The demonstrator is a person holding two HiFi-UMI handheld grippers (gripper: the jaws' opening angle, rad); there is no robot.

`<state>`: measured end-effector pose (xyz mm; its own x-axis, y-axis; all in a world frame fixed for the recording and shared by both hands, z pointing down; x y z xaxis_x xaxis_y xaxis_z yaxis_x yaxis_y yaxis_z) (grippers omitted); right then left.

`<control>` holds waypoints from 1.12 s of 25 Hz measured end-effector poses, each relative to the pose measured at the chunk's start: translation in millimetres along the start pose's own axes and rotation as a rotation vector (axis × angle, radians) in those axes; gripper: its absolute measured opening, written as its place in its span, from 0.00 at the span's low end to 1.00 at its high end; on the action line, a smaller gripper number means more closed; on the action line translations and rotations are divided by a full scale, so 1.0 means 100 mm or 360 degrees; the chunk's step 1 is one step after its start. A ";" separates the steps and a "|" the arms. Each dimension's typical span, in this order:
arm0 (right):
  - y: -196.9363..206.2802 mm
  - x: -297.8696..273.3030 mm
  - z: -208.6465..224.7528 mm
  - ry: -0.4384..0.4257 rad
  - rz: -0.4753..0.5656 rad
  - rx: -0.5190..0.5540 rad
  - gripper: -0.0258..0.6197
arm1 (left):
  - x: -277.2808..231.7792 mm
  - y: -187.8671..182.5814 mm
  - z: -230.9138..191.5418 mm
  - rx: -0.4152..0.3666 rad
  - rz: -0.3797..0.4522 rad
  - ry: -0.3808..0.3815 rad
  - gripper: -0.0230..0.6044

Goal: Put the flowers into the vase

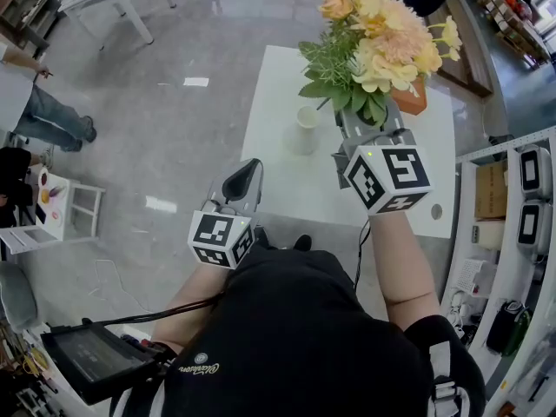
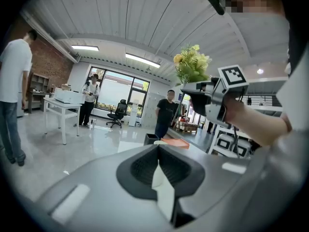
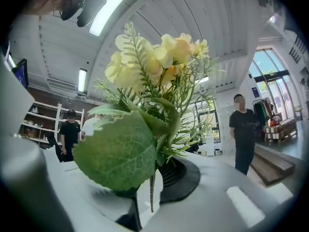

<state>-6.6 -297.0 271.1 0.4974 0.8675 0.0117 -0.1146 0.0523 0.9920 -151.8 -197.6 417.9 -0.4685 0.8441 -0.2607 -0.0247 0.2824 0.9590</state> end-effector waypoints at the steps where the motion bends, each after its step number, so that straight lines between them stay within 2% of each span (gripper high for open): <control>1: 0.01 -0.02 -0.02 -0.0009 -0.0001 -0.0002 0.11 | 0.00 0.00 -0.01 0.0002 -0.0001 -0.0003 0.05; 6: 0.30 -0.14 -0.08 -0.0067 -0.0053 -0.0026 0.11 | 0.02 0.03 -0.08 0.0007 -0.0015 -0.0027 0.05; 15: 0.98 -0.37 -0.02 -0.0002 -0.0147 0.0062 0.11 | 0.06 0.10 -0.27 0.0020 -0.0045 -0.0045 0.05; 24: 1.68 -0.49 0.09 0.0061 -0.0358 0.0077 0.11 | 0.06 0.16 -0.38 0.0028 -0.0071 -0.0058 0.05; 28: 1.84 -0.50 0.13 0.0067 -0.0429 0.0086 0.11 | 0.06 0.17 -0.38 0.0034 -0.0082 -0.0066 0.05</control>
<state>-41.5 -336.7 454.7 0.4675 0.8456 -0.2577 0.0638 0.2585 0.9639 -188.9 -205.6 436.6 -0.4301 0.8463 -0.3143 -0.0289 0.3350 0.9418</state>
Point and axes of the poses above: the fingertips, and each gripper's own axes: x backward along the fingers, z to its right, y out of its underside, the point moved 2 cm from there along x, backward along the fingers, and after that the axes turned 5 degrees about -x, right-handed, at the moved point
